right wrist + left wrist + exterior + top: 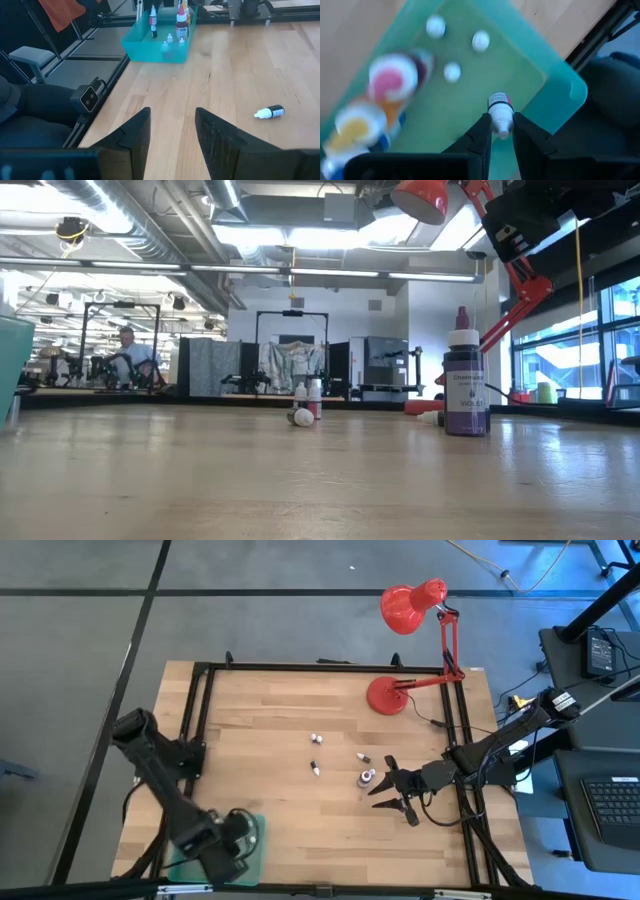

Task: Pick & Place food coloring
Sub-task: Put the pink food coloring into the blue bin

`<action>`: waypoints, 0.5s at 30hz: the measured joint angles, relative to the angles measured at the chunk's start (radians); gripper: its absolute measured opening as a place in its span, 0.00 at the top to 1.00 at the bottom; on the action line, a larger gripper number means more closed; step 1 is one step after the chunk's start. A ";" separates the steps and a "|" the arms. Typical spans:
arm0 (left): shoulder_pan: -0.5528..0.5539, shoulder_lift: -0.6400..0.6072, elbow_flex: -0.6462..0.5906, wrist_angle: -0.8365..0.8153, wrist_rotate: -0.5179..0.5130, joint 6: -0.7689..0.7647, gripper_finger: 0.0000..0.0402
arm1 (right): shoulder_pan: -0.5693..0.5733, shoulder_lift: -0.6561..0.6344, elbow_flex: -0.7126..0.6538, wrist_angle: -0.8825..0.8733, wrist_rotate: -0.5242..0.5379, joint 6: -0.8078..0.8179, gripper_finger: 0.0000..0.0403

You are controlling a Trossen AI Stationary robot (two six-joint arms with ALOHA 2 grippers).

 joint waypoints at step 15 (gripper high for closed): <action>-0.242 0.058 0.000 -0.060 -0.092 -0.538 0.85 | 0.000 0.000 0.000 0.001 0.000 -0.003 0.61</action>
